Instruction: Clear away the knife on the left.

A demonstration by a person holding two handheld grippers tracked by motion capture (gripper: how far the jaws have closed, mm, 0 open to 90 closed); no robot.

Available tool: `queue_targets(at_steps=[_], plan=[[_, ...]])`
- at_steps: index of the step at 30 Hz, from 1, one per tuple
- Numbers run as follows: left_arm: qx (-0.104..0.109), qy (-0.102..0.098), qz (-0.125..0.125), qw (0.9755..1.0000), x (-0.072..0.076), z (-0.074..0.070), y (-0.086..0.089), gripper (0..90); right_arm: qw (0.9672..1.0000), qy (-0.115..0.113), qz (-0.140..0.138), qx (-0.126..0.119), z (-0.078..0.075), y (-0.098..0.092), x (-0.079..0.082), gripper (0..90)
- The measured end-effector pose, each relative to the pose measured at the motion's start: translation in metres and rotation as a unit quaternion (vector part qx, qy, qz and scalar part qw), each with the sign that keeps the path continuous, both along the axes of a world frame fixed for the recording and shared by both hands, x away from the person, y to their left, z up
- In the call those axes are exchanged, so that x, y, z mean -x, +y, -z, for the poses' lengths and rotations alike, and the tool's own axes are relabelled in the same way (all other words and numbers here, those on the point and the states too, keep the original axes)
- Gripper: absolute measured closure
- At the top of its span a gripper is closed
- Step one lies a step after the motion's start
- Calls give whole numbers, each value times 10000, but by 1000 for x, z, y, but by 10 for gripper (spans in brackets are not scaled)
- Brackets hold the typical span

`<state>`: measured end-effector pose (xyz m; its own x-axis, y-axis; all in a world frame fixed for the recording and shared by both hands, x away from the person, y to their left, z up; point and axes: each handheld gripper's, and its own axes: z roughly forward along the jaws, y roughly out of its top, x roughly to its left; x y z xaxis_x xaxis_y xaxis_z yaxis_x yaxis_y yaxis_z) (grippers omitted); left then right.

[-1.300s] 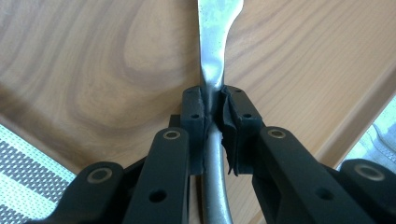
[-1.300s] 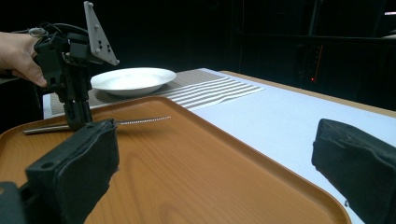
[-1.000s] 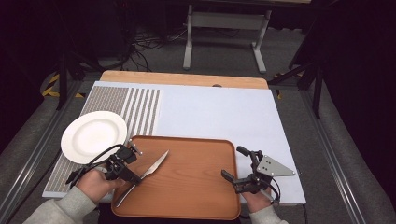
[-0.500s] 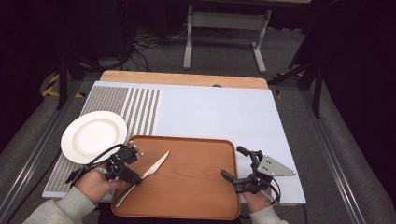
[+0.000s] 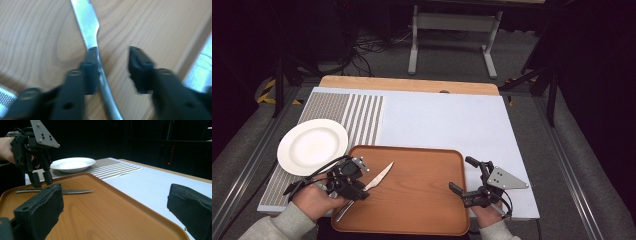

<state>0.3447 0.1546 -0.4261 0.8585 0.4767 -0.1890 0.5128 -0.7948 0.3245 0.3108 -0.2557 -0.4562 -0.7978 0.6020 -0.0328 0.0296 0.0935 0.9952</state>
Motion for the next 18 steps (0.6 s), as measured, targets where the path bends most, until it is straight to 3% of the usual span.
queue_targets(at_steps=[1,2,5,6,9,14,17,18], plan=[[1,-10,33,10000,0,0,-1,853,10000,-10,3,-12,0,0,0,14],[-46,-56,90,9999,1,0,-2,896,10000,-11,2,-16,0,0,0,14],[-241,-169,251,9993,3,1,-8,898,10000,-12,4,-18,-1,0,1,14],[-341,-374,476,9976,6,2,-13,898,10000,-9,1,-22,-1,0,1,14],[-377,-476,676,9959,8,4,-16,898,10000,-10,-2,-21,-1,0,1,14],[-640,-762,1062,9893,10,8,-20,898,10000,-36,5,-24,-1,0,1,13],[-871,-744,1237,9857,11,12,-23,898,10000,-27,7,-29,0,0,1,13],[-872,-750,1235,9857,10,14,-24,899,10000,-26,5,-33,0,0,1,13]])
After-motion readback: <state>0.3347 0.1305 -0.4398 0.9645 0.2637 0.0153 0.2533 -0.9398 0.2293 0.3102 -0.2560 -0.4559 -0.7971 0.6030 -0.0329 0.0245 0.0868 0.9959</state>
